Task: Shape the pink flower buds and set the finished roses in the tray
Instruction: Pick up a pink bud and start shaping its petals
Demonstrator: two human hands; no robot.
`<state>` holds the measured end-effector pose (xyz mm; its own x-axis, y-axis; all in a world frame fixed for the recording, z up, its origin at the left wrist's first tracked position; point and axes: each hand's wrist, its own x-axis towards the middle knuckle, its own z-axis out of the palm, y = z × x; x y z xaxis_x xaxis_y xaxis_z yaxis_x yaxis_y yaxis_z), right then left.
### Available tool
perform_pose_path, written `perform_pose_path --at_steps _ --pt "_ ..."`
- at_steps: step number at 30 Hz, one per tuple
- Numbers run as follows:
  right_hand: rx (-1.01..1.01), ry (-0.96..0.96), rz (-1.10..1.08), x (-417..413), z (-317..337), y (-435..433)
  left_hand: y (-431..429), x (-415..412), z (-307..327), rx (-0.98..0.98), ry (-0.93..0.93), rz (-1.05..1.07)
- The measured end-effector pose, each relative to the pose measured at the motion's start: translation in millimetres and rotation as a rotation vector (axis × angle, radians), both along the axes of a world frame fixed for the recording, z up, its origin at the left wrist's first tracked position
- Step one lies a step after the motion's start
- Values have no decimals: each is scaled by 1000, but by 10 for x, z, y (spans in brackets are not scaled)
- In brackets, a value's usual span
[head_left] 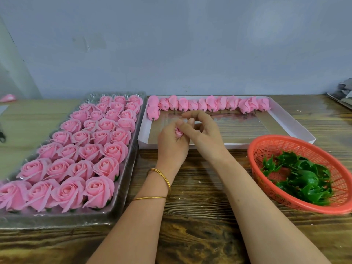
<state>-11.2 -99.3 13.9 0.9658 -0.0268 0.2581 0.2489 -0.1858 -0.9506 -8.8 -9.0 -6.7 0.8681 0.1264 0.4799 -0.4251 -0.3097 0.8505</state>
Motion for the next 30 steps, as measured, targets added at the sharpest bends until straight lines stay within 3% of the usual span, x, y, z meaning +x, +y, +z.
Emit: perform_pose_path --at_steps 30 --pt "-41 -48 86 -34 23 -30 -8 -45 7 -29 7 33"
